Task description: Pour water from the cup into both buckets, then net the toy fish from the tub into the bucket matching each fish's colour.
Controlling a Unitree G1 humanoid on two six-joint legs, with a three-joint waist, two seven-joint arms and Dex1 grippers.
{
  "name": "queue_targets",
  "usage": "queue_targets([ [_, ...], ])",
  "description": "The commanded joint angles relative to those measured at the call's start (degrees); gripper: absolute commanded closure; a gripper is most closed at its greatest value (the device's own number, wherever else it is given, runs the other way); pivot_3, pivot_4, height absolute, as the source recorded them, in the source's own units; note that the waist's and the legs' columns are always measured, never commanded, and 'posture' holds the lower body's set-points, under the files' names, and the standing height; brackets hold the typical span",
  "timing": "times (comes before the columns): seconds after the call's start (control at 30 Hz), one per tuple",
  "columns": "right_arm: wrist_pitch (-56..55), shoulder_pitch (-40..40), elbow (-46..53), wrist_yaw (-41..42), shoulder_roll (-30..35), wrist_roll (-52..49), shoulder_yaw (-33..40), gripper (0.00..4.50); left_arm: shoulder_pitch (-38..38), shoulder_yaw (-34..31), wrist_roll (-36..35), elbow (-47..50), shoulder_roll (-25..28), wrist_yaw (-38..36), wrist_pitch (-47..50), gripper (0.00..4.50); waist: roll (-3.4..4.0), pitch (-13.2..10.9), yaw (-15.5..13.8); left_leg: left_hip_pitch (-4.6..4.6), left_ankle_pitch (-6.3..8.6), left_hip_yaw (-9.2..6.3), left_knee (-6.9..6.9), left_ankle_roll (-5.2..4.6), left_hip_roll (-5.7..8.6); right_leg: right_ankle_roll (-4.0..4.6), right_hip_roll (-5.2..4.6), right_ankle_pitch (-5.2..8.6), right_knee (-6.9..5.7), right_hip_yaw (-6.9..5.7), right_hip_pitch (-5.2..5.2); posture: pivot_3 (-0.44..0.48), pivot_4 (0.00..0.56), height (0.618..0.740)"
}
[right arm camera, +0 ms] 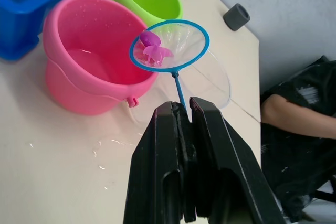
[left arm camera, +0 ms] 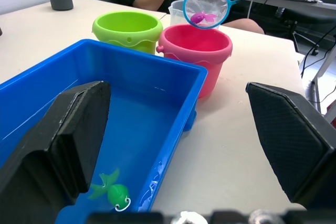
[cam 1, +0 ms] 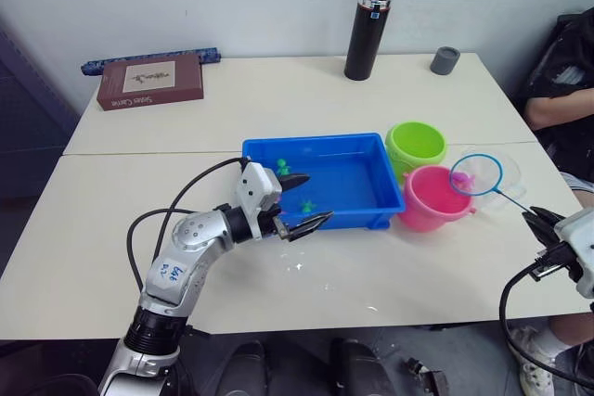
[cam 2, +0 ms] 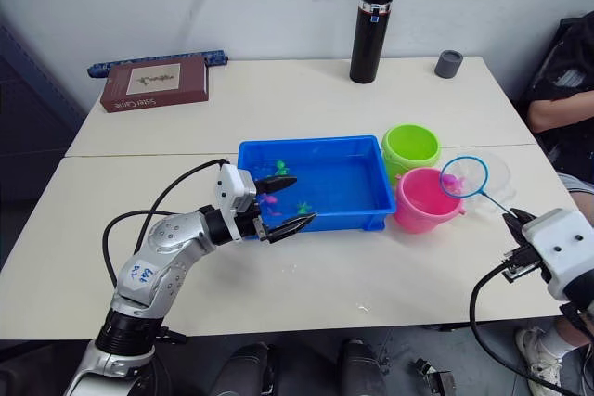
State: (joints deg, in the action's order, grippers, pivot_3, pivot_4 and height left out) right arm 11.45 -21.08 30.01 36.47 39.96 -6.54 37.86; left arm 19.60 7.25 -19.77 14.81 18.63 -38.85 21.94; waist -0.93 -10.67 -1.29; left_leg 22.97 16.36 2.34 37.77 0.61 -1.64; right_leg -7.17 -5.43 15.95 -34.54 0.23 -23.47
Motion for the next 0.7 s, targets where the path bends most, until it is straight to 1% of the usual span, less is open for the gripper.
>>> queue_targets([
  [0.03, -6.18, -0.64, -0.41, -0.75, -0.06, 2.81, -0.25, 4.5, -0.25, -0.22, 0.07, 0.61, -0.27, 0.21, -1.33, 0.05, 0.0, 0.0, 0.02, -0.01, 0.0, 0.0, 0.0, 0.0, 0.0, 0.0, 0.0, 0.0, 0.0, 0.0, 0.0, 0.0, 0.15, 0.74],
  [0.1, -13.83, -1.85, -1.96, -1.61, 0.36, 7.42, -1.7, 4.5, -0.38, -0.25, 0.12, 0.62, -0.25, 0.29, -1.42, 0.05, 0.0, 0.0, 0.01, -0.02, 0.0, 0.0, 0.0, 0.0, 0.0, 0.0, 0.01, 0.0, -0.01, 0.0, 0.01, 0.0, 0.15, 0.74],
  [0.17, -18.58, -2.27, -3.36, -2.48, 0.45, 10.24, -2.63, 4.5, -0.53, -0.26, 0.15, 0.68, -0.2, 0.35, -1.47, 0.05, 0.0, 0.0, 0.02, -0.03, 0.0, 0.0, 0.0, 0.0, 0.0, 0.0, 0.01, 0.0, -0.01, 0.0, 0.02, 0.0, 0.15, 0.74],
  [0.3, -24.23, -1.97, -6.55, -4.89, 0.92, 15.25, -3.71, 4.5, -0.83, -0.28, 0.12, 0.86, -0.05, 0.39, -1.54, 0.05, 0.0, 0.0, 0.02, -0.06, 0.0, 0.04, 0.02, 0.01, 0.01, 0.0, 0.0, 0.0, -0.01, 0.03, 0.05, 0.0, 0.15, 0.74],
  [0.33, -27.11, -1.76, -7.79, -5.93, 1.5, 17.38, -4.0, 4.5, -0.93, -0.29, 0.14, 0.86, -0.02, 0.43, -1.57, 0.05, 0.0, 0.0, 0.02, -0.07, -0.01, 0.04, 0.02, 0.01, 0.01, 0.0, 0.0, 0.0, -0.01, 0.03, 0.06, 0.0, 0.15, 0.74],
  [0.47, -31.74, 0.2, -10.52, -9.51, 2.99, 22.26, -3.64, 4.5, -1.3, -0.27, 0.18, 1.05, 0.11, 0.53, -1.68, 0.05, 0.0, 0.0, 0.15, -0.13, -0.01, 0.07, 0.02, 0.02, 0.01, 0.01, 0.01, 0.0, -0.04, 0.06, 0.08, 0.0, 0.15, 0.74],
  [0.7, -41.35, 0.82, -13.01, -14.58, 6.03, 29.84, -3.58, 4.5, -1.64, -0.43, 0.24, 1.15, 0.26, 0.7, -1.85, 0.05, 0.0, 0.0, 0.12, -0.23, -0.01, 0.12, 0.01, 0.03, 0.01, 0.02, 0.0, 0.01, -0.08, 0.1, 0.15, 0.0, 0.15, 0.74],
])
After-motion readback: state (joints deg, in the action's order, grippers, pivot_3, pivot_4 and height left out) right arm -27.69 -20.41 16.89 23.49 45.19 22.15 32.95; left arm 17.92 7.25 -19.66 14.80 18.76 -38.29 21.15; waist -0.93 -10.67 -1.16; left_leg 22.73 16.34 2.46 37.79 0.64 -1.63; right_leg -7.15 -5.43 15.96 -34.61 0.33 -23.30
